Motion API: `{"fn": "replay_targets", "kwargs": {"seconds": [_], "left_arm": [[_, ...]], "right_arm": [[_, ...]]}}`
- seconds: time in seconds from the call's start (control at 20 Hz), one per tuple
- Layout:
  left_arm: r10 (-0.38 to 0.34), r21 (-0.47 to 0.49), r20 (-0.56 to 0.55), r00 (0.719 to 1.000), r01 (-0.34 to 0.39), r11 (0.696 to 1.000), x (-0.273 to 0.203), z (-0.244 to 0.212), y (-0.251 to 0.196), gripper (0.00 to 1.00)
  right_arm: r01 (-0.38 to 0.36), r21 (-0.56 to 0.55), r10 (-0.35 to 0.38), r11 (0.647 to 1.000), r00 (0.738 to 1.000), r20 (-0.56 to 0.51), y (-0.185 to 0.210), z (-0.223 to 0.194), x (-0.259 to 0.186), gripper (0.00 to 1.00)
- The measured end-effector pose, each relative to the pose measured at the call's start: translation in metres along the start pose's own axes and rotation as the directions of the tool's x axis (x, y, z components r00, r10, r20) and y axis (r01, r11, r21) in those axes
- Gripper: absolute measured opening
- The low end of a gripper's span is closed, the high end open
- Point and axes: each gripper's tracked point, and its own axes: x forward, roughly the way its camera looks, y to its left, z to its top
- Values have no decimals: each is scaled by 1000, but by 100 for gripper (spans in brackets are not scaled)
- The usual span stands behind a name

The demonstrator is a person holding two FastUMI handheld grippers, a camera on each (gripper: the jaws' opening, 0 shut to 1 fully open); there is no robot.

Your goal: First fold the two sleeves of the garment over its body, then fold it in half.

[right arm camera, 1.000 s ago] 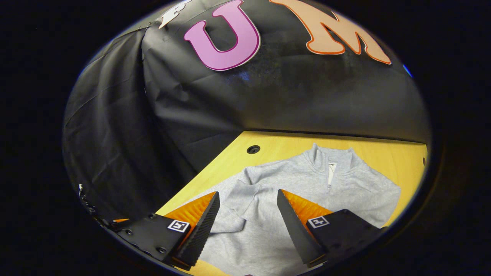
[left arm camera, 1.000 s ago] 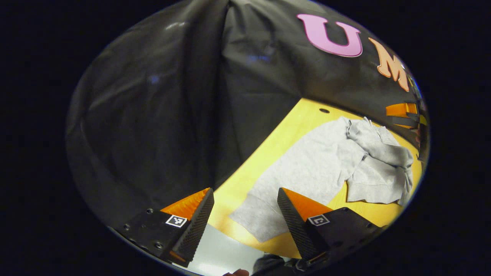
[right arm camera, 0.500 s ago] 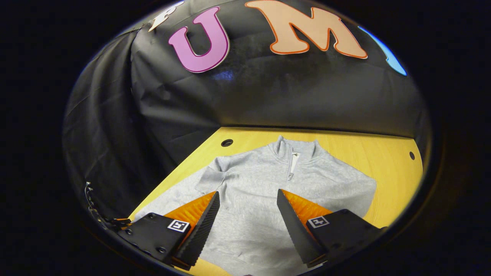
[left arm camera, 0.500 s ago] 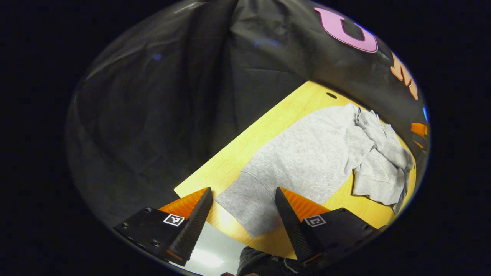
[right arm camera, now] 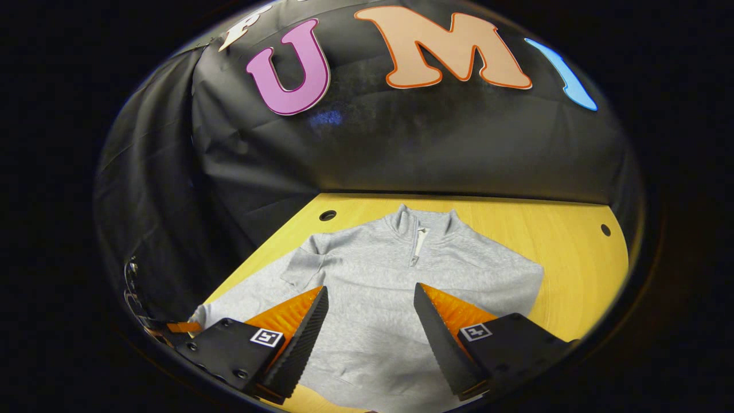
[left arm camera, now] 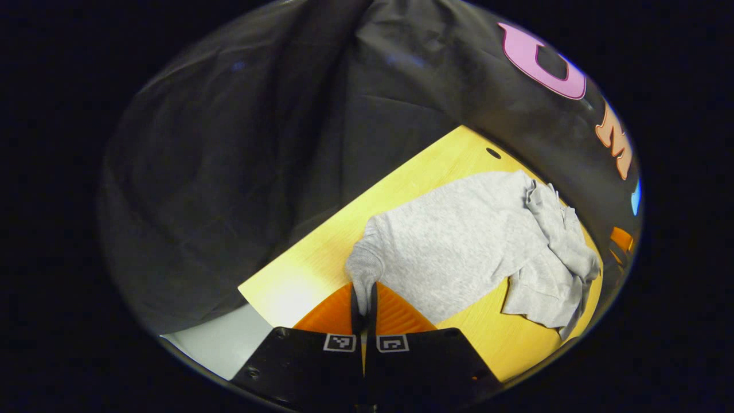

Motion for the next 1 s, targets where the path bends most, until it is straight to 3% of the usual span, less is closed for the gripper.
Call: {"fn": "replay_targets", "kwargs": {"seconds": [0.15,0.2,0.3,0.5,0.8,1.0], "left_arm": [[-17,60,56,998,13,998,-8,34,-10,0],[-20,77,66,998,15,997,-11,45,-13,0],[-44,94,80,996,37,995,-14,62,-28,0],[-85,151,133,987,64,986,-25,98,-60,0],[-210,338,221,952,127,933,-38,151,-138,0],[-288,386,239,927,181,905,-42,168,-194,0]], "right_arm": [[16,6,-16,1000,1000,15,-11,3,-12,96],[26,9,-26,1000,999,26,-16,3,-14,91],[39,21,-40,999,998,44,-24,5,-21,96],[50,46,-53,998,997,59,-38,1,-34,96],[105,38,-108,994,990,90,-73,-3,-60,96],[144,75,-150,987,985,88,-94,-10,-74,96]]}}
